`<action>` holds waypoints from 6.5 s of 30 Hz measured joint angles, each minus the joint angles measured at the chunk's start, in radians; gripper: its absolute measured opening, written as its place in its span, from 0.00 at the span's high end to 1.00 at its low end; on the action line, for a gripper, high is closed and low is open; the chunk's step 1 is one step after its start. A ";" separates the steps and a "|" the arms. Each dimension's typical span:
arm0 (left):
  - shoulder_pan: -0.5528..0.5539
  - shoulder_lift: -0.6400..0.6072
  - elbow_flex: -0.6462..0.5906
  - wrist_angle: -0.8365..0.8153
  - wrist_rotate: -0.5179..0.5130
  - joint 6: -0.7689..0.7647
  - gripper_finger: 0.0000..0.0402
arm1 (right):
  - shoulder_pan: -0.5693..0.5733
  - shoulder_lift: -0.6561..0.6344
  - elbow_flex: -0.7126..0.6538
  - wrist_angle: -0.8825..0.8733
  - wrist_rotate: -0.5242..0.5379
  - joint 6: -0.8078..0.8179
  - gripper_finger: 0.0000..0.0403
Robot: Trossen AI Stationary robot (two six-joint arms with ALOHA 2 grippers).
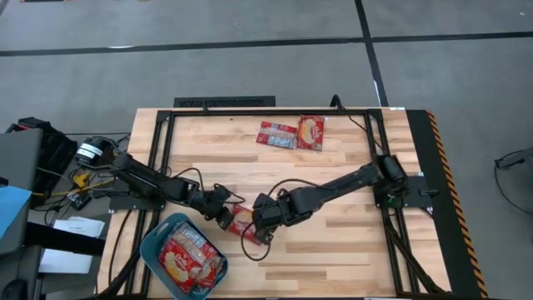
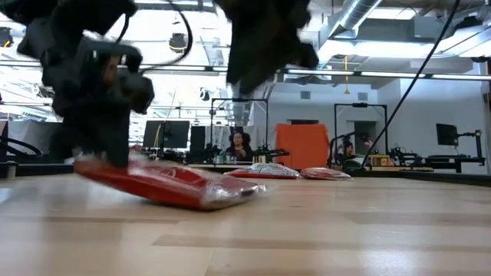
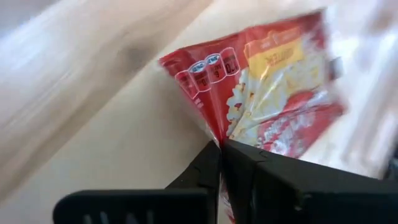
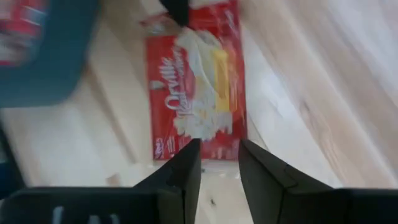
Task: Sort popcorn bags into baskets
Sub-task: Put the red popcorn pack into the blue bin
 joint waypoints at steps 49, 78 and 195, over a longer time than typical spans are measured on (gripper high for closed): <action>-0.056 -0.197 0.322 -0.517 -0.158 0.476 1.00 | -0.168 -0.017 -0.294 0.740 -0.231 -0.469 0.25; -0.012 -0.313 0.323 -0.585 -0.190 0.498 0.87 | -0.204 -0.041 -0.252 0.752 -0.329 -0.447 0.98; 0.058 -0.972 0.311 -0.908 -0.191 0.262 0.80 | -0.103 0.379 0.615 0.155 -0.439 -0.643 0.97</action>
